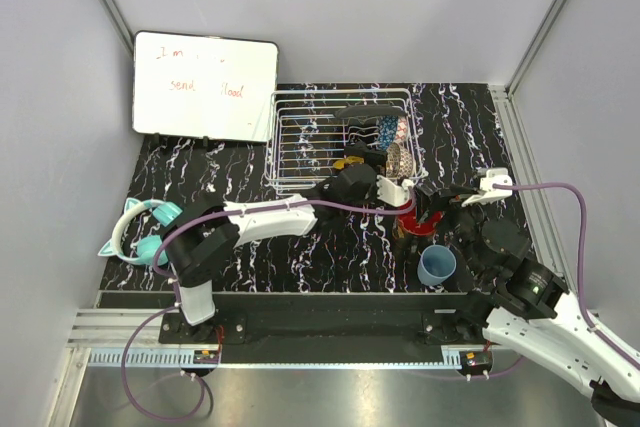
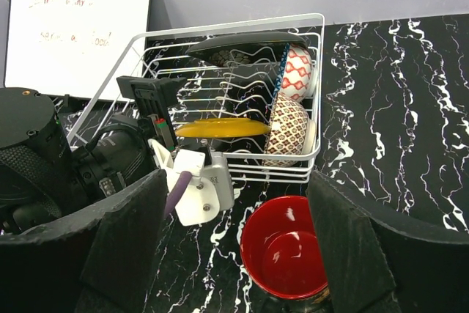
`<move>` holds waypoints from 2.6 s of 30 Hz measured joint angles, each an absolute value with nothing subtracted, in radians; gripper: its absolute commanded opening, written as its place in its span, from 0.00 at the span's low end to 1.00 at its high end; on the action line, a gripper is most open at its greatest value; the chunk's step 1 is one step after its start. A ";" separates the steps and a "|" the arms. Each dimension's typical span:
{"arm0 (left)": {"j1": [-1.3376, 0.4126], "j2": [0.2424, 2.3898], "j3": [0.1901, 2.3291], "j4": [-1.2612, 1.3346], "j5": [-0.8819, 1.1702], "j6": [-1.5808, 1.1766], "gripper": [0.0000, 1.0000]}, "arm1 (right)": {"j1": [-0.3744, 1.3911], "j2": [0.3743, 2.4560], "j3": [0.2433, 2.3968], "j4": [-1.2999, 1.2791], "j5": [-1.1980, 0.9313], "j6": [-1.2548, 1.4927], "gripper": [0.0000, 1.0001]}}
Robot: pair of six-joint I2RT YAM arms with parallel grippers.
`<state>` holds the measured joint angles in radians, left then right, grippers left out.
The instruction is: Load the mixed dishes into the dish rack
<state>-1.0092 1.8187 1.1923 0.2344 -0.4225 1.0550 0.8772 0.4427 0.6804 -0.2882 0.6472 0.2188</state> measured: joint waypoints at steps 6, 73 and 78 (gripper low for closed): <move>-1.009 1.811 1.211 0.186 -0.424 1.054 0.99 | 0.877 0.459 0.698 -0.301 0.658 0.225 0.84; -0.364 1.690 1.315 -0.495 -0.103 0.278 0.97 | 0.868 1.274 0.844 -0.674 0.452 0.484 0.02; -0.364 1.736 1.314 -0.477 -0.083 0.288 0.90 | 0.868 1.229 0.830 -0.678 0.388 0.501 0.02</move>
